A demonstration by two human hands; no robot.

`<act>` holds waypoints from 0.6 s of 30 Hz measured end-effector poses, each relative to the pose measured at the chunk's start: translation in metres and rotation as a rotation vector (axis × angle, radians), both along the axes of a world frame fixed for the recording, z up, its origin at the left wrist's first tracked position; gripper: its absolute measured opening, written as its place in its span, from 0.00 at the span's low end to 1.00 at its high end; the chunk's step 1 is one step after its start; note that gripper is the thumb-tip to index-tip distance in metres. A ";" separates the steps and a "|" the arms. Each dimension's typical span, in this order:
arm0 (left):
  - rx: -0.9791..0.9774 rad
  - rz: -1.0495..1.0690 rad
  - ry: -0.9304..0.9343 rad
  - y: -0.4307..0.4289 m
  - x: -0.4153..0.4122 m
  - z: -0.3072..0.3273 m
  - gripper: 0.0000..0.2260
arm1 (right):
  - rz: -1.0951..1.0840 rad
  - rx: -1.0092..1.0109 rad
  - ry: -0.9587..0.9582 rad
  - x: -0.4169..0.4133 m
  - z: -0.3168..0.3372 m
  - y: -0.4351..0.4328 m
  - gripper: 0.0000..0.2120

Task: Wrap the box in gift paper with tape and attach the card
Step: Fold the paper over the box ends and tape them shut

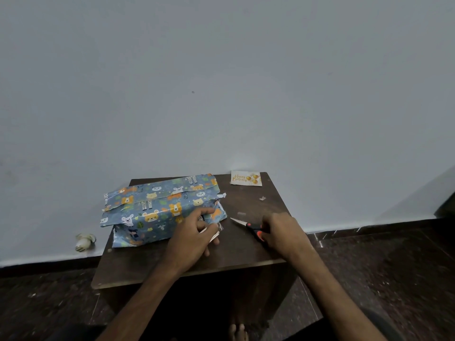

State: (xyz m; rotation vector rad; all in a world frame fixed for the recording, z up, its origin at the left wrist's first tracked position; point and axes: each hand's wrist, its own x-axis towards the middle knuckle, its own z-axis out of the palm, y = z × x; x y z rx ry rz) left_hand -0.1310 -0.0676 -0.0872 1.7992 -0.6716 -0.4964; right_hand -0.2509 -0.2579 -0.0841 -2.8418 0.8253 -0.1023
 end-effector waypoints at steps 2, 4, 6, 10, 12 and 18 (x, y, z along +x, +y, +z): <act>0.004 0.004 0.007 0.000 0.000 0.000 0.13 | 0.000 -0.059 0.084 0.005 0.000 0.008 0.10; 0.004 0.008 0.014 0.000 0.000 0.000 0.13 | 0.005 -0.094 0.064 0.006 0.006 0.014 0.10; 0.003 0.012 0.013 0.001 0.000 0.000 0.12 | 0.023 -0.049 -0.124 0.007 0.014 0.021 0.09; -0.007 0.021 0.002 0.002 -0.001 0.000 0.12 | 0.090 0.563 -0.427 0.016 0.016 0.046 0.10; -0.004 0.017 0.007 0.003 -0.002 0.002 0.13 | 0.139 0.751 -0.448 0.020 0.006 0.056 0.07; -0.039 0.016 0.071 0.005 -0.002 0.007 0.15 | 0.125 0.985 -0.600 0.026 -0.001 0.065 0.01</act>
